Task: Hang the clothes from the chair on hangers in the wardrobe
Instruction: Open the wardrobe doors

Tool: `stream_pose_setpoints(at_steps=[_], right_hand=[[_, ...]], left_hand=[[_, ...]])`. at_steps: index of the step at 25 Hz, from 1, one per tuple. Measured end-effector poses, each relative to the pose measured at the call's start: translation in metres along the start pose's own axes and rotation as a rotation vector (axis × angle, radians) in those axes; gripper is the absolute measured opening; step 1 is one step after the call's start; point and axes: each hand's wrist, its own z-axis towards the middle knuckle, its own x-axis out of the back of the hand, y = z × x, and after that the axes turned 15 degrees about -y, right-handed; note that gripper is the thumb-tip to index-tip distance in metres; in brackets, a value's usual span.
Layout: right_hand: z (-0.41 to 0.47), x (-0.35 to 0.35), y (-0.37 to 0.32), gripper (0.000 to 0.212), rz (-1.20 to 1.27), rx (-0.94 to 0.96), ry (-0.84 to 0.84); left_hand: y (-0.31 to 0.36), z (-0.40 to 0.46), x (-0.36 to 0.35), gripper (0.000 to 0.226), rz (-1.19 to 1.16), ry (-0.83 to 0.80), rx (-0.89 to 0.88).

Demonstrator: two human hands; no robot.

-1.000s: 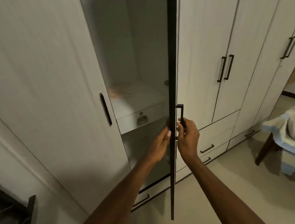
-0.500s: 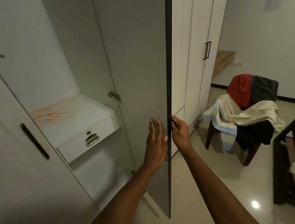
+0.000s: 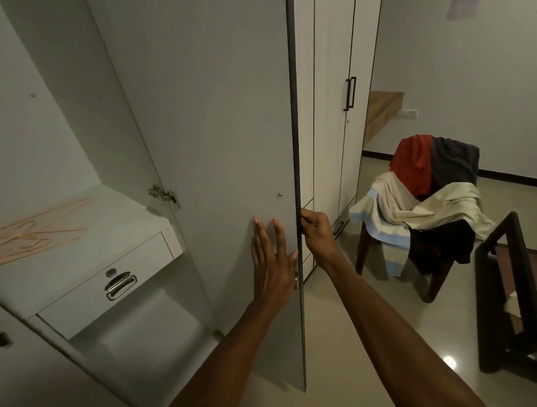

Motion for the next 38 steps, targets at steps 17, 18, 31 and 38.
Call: stream_pose_setpoints(at_steps=[17,18,31,38], right_hand=[[0.055,0.058,0.033,0.031,0.063,-0.04,-0.089],[0.055,0.059,0.035,0.031,0.063,-0.039,-0.099],[0.004,0.052,0.062,0.035,0.115,-0.201,0.173],[-0.101,-0.031,0.153,0.02,0.152,-0.634,0.342]], left_hand=[[0.011,0.061,-0.039,0.08,0.078,0.069,0.144],[0.011,0.061,-0.039,0.08,0.081,0.07,0.148],[-0.004,0.025,-0.017,0.082,0.044,-0.003,0.126],[-0.137,-0.098,0.012,0.071,-0.003,0.028,0.37]])
